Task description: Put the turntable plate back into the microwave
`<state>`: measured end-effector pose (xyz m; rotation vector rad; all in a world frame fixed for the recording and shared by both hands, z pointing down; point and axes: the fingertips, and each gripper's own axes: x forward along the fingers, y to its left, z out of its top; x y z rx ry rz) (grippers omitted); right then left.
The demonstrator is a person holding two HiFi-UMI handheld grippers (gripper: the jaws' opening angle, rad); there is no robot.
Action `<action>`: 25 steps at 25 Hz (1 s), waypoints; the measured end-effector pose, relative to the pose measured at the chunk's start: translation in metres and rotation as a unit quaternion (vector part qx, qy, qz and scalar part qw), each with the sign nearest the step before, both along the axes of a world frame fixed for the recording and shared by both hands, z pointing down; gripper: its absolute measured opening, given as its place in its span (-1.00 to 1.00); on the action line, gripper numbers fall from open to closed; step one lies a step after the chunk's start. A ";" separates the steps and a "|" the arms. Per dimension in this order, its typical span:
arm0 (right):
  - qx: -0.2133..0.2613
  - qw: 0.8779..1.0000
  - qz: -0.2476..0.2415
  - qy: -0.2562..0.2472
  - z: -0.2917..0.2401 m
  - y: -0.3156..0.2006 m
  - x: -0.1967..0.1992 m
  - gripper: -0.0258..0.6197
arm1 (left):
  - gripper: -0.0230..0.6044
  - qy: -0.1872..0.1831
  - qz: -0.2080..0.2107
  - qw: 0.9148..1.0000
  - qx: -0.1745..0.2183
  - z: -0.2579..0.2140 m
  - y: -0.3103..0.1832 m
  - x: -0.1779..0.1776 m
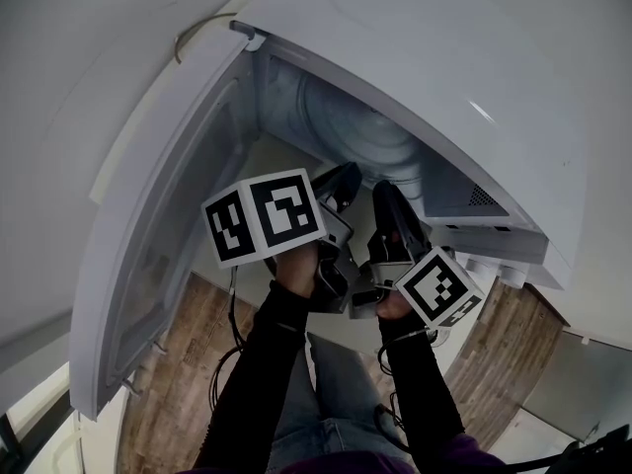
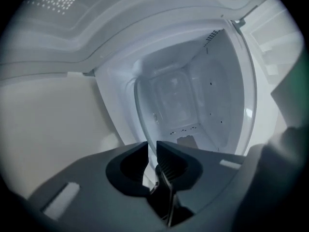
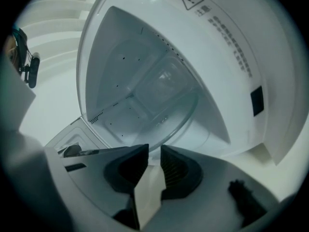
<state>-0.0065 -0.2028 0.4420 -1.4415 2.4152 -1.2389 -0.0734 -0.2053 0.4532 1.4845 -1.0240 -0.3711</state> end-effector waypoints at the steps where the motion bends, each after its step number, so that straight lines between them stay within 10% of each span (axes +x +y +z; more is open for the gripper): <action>1: 0.001 1.000 0.001 0.001 0.000 -0.002 0.001 -0.66 | -0.74 0.002 0.000 1.000 0.001 0.000 -0.001 0.001; 25: 0.049 0.997 -0.011 0.062 -0.024 0.007 0.008 -0.66 | -0.75 -0.011 0.012 1.000 0.000 0.011 -0.002 0.006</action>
